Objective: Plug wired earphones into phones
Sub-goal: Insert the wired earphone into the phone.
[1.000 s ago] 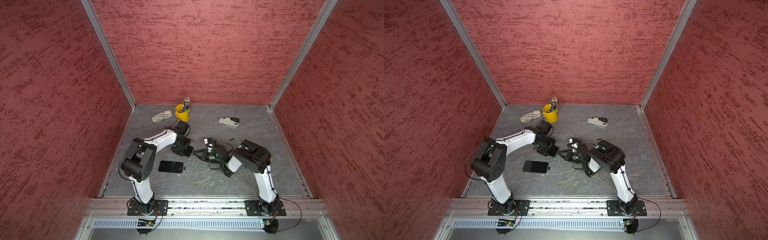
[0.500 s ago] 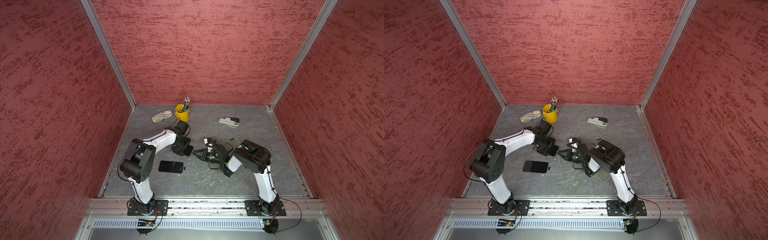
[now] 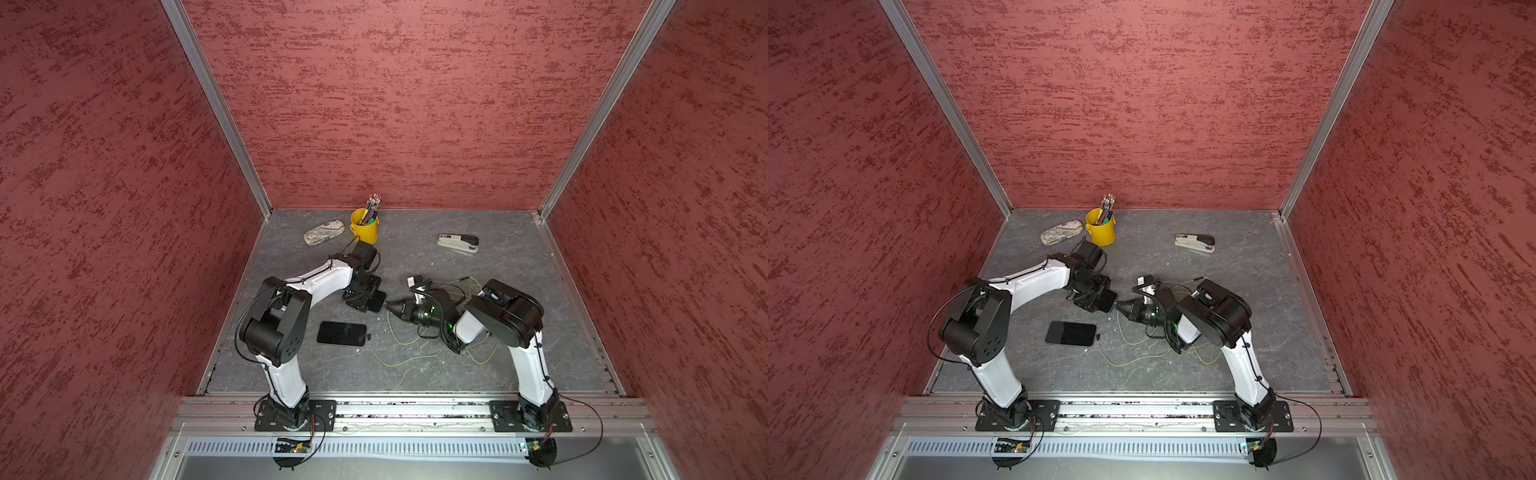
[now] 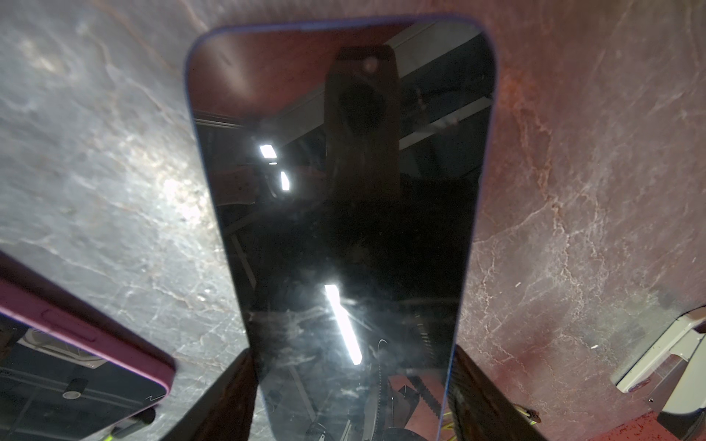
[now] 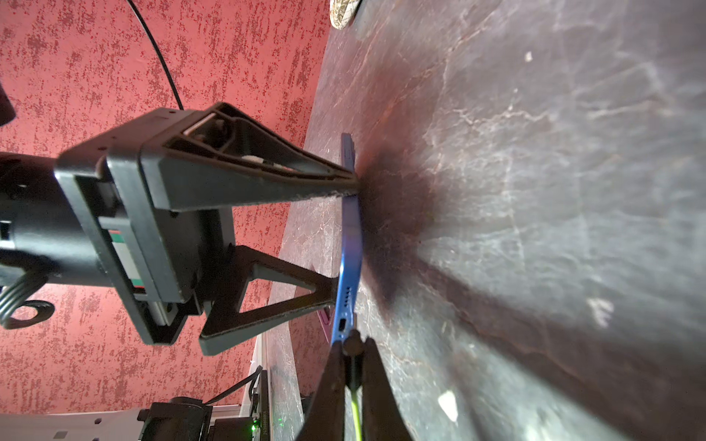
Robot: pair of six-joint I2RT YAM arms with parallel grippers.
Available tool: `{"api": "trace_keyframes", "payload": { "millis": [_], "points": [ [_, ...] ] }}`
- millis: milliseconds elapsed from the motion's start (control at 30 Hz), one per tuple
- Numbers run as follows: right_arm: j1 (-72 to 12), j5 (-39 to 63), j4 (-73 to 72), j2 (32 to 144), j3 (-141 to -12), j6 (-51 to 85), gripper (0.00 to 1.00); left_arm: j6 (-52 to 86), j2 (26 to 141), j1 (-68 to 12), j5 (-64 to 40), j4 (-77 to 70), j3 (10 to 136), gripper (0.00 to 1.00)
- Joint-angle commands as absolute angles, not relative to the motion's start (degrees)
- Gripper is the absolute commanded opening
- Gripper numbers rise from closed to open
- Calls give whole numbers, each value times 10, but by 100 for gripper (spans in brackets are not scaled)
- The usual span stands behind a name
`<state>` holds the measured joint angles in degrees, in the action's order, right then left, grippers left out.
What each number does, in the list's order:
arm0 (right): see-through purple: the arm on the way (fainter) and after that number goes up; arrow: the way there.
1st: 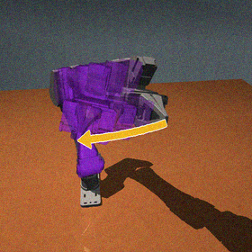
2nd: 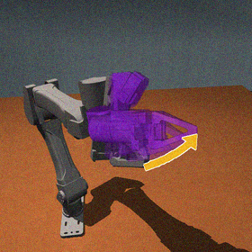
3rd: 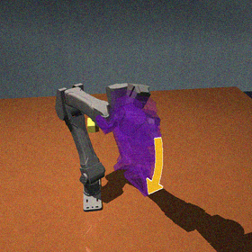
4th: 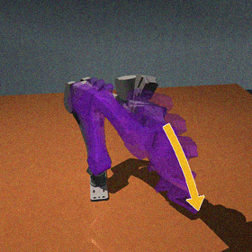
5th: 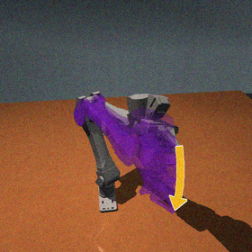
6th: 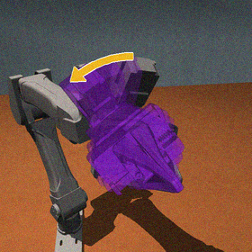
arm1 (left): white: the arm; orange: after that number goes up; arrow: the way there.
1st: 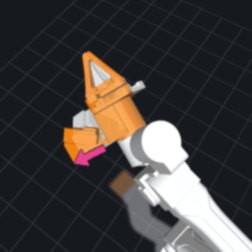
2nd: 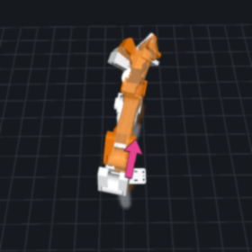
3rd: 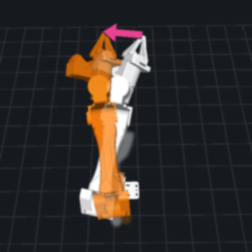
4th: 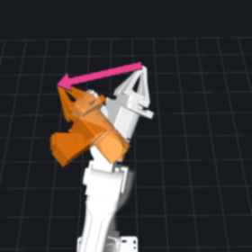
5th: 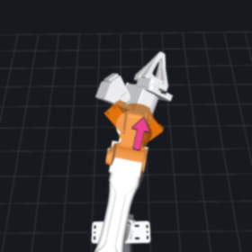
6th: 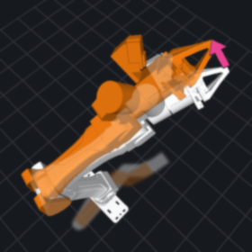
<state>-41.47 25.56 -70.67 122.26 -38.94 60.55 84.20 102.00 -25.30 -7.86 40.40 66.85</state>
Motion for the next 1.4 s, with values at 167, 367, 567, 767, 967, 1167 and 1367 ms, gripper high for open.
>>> {"api": "trace_keyframes", "payload": {
  "millis": [167, 367, 567, 767, 967, 1167, 1367],
  "points": [
    [-419, 254, -685, 1212, -401, 594, 0, 846, 1019, -255, -87, 400, 673, 65],
    [-420, 257, -684, 1211, -401, 592, 0, 846, 1020, -251, -84, 403, 680, 65],
    [-421, 257, -686, 1210, -398, 592, 0, 845, 1018, -237, -82, 402, 676, 65],
    [-422, 263, -686, 1214, -404, 591, 0, 847, 1020, -240, -86, 396, 676, 65],
    [-422, 268, -683, 1216, -410, 588, 0, 849, 1031, -249, -89, 395, 678, 65],
    [-423, 268, -685, 1216, -410, 588, 0, 848, 1035, -252, -88, 397, 681, 65],
    [-423, 268, -687, 1216, -407, 588, 0, 851, 1036, -253, -79, 404, 685, 65]
  ]
}}
